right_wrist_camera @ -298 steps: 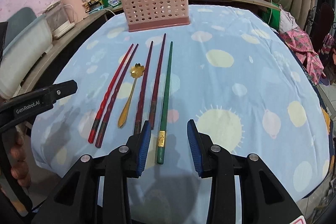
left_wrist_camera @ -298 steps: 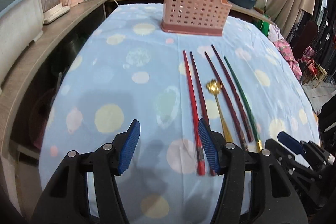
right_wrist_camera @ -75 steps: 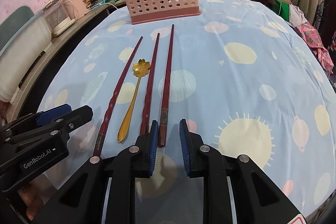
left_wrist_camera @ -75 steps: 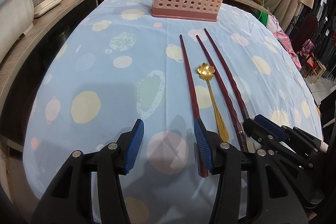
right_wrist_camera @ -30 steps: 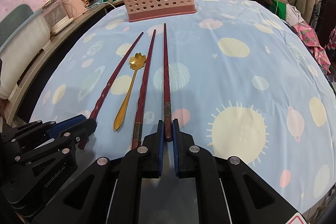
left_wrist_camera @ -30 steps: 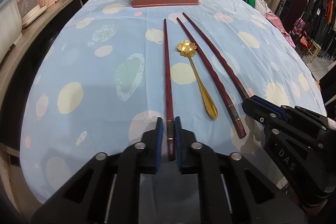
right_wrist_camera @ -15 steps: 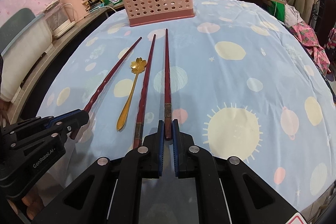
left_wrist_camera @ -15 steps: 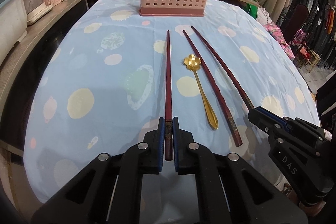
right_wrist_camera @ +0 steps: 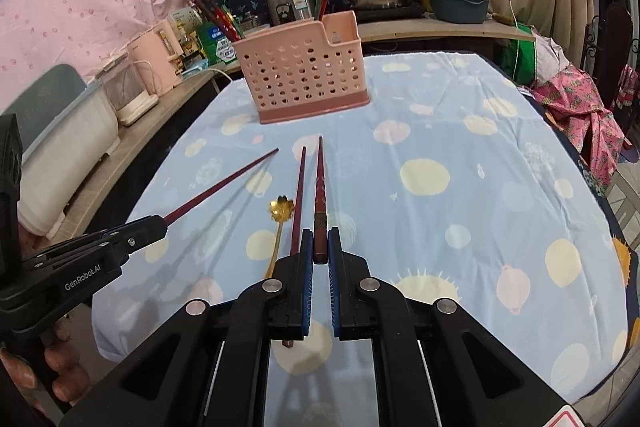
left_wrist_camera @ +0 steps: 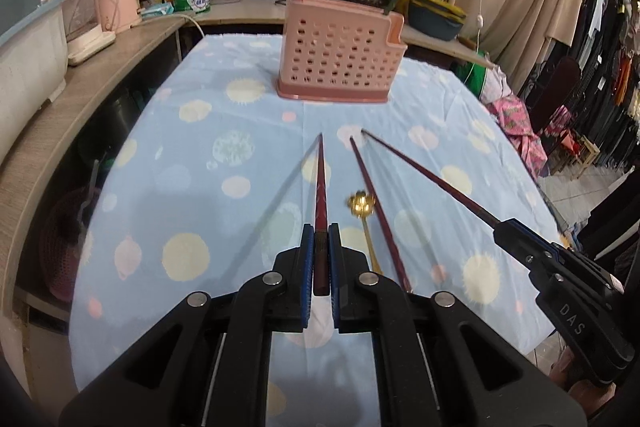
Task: Organize utensils
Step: 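Lift both dark red chopsticks and carry them over the pink basket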
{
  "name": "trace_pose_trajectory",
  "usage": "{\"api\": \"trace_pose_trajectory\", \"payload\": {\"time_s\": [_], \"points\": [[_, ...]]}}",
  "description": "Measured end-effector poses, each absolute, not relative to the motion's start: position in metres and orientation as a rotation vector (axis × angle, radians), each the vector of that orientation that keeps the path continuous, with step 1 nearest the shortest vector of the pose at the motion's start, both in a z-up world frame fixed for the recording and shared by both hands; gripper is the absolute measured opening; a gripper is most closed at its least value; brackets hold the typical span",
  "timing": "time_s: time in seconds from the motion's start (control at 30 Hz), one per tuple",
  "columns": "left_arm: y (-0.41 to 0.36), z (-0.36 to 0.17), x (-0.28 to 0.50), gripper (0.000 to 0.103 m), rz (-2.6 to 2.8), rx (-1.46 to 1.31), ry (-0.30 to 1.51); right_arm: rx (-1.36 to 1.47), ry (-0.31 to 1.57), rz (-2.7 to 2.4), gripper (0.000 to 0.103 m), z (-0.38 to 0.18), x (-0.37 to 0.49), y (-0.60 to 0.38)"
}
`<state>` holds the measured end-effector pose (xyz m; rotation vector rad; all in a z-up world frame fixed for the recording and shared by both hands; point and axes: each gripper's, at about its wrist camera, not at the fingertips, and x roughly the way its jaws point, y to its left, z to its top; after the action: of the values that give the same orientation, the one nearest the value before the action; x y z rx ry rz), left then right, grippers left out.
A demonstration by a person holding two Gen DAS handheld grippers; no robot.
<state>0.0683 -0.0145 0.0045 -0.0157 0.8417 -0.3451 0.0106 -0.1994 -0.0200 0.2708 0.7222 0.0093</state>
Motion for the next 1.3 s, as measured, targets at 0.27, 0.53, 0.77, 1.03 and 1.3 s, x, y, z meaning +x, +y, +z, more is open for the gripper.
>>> {"api": "trace_pose_trajectory", "payload": {"time_s": [0.27,0.53,0.77,1.03,1.3], "points": [[-0.010,0.047,0.084,0.007,-0.332,-0.033,0.747,0.303,0.620,0.010,0.007,0.024,0.019,-0.210],[-0.012,0.088,0.111,0.007,-0.324,-0.043,0.654,0.282,0.529,0.011,0.007,0.059,0.035,-0.216],[-0.019,0.116,0.138,0.007,-0.326,-0.042,0.599,0.276,0.466,-0.003,0.007,0.084,0.056,-0.223],[-0.029,0.165,0.167,0.007,-0.346,-0.051,0.496,0.303,0.356,-0.008,0.007,0.126,0.087,-0.239],[-0.041,0.220,0.201,0.007,-0.341,-0.062,0.369,0.309,0.189,-0.015,0.007,0.184,0.123,-0.248]]}}
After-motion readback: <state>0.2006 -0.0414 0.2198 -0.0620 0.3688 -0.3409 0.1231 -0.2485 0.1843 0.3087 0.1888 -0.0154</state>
